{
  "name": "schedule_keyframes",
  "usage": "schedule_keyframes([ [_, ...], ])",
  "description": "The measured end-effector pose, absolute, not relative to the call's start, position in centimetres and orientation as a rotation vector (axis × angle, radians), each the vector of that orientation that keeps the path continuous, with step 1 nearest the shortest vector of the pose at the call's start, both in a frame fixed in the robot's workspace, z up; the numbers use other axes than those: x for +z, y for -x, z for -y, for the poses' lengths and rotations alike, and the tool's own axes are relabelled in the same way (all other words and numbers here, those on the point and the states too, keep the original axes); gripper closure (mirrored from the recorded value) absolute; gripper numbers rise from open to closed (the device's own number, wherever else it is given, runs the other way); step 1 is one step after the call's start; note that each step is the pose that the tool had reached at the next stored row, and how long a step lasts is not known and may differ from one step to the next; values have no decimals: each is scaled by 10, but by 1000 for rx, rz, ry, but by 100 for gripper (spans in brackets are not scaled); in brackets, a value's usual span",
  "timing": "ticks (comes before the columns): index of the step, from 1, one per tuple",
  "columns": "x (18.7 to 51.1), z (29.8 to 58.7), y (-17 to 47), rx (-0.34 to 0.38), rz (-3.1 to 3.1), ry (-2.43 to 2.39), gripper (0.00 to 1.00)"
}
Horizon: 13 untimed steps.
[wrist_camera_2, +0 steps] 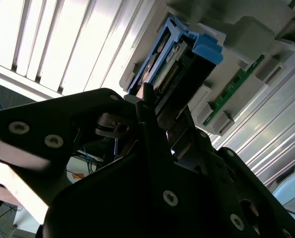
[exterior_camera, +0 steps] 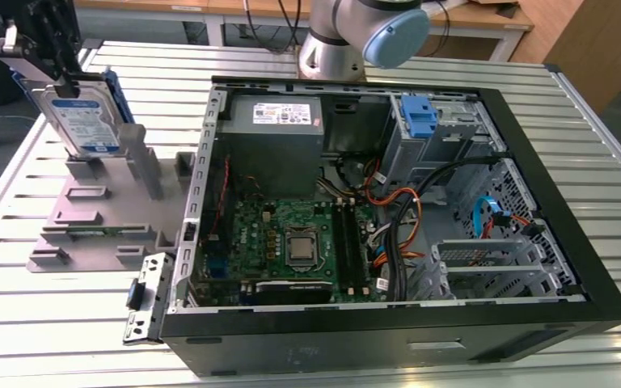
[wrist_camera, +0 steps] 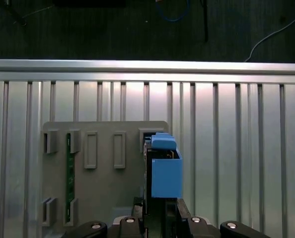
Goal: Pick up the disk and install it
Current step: 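Pick up the disk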
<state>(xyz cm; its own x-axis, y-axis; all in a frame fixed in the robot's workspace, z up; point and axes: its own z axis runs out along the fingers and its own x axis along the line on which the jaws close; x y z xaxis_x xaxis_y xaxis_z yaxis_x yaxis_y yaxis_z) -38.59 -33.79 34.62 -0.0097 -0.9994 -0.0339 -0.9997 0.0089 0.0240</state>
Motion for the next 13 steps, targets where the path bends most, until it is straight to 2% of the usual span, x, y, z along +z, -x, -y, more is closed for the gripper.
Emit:
schedule_keyframes([
  [13, 351, 338, 386, 64, -2226, 2206, 65],
])
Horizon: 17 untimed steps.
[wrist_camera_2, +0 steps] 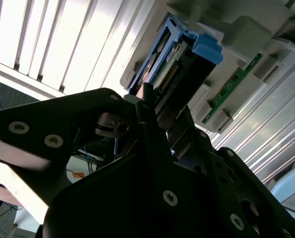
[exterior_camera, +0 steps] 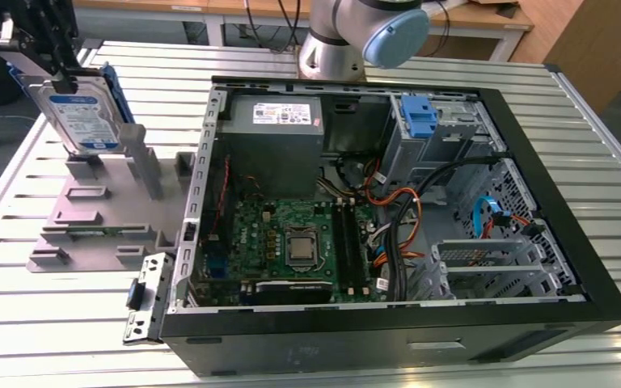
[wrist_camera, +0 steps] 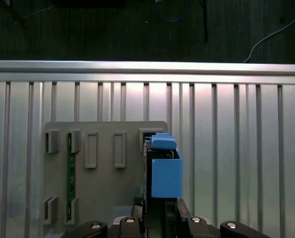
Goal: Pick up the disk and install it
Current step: 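Pick up the disk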
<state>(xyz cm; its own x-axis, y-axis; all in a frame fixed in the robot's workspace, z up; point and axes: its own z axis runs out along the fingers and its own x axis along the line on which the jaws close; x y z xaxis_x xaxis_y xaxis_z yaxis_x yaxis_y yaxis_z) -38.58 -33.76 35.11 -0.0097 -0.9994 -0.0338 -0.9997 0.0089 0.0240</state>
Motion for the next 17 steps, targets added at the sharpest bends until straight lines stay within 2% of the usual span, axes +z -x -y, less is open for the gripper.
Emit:
schedule_keyframes([
  [17, 355, 337, 386, 63, -2227, 2206, 65],
])
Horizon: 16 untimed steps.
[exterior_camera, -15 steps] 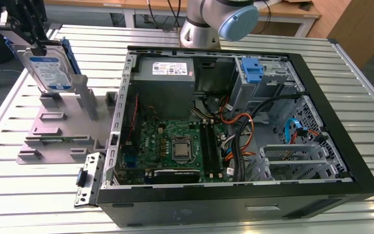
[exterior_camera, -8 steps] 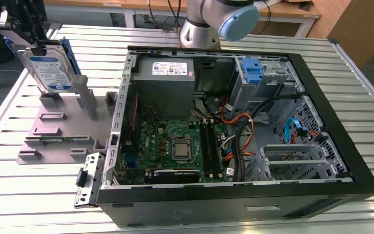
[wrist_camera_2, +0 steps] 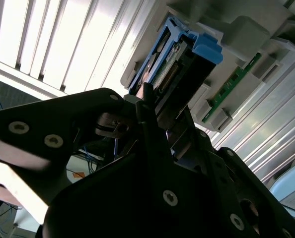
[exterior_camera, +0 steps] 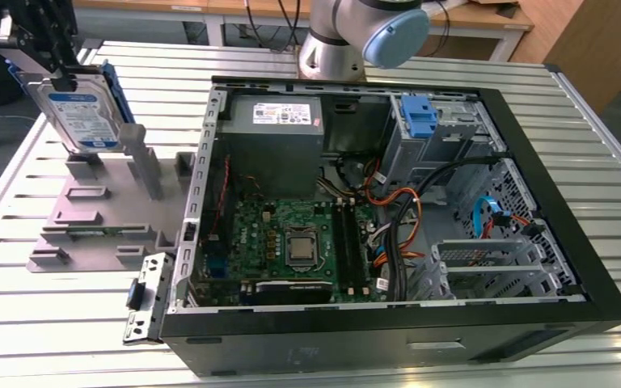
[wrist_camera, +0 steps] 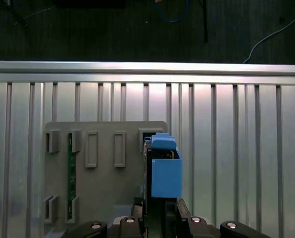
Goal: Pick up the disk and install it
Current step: 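Pick up the disk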
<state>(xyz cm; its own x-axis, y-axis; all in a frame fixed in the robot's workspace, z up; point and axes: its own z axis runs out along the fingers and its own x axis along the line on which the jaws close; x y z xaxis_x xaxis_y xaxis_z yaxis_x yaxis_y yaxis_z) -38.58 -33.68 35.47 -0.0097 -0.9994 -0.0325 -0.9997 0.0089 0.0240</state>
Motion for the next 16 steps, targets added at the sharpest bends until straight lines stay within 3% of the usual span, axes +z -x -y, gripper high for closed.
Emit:
schedule_keyframes([
  [16, 376, 337, 386, 62, -2227, 2206, 65],
])
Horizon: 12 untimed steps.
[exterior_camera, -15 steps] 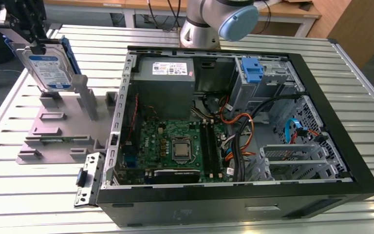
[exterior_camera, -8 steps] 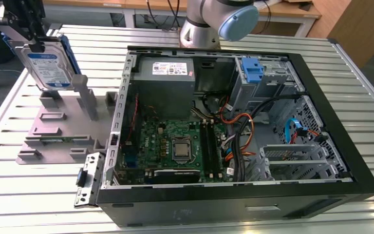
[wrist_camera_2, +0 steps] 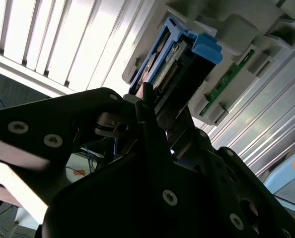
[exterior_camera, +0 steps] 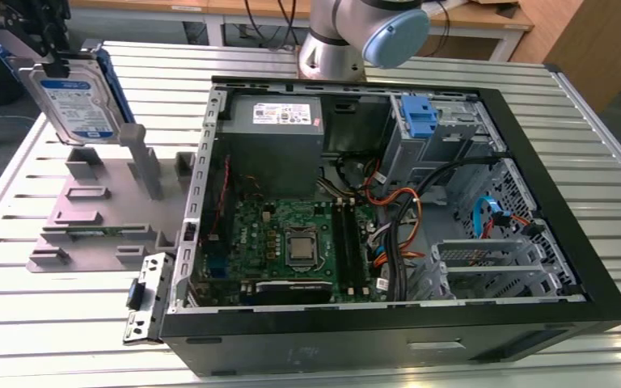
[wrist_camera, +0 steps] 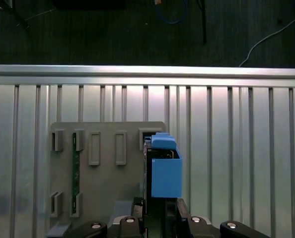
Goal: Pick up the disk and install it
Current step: 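Pick up the disk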
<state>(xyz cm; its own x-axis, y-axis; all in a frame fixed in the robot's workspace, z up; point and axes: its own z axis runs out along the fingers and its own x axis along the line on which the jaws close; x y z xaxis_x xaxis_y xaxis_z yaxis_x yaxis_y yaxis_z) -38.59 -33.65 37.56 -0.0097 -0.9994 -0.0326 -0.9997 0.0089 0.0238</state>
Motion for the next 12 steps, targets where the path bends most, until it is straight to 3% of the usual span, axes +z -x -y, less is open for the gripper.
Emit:
schedule_keyframes([
  [12, 381, 336, 388, 59, -2226, 2205, 65],
])
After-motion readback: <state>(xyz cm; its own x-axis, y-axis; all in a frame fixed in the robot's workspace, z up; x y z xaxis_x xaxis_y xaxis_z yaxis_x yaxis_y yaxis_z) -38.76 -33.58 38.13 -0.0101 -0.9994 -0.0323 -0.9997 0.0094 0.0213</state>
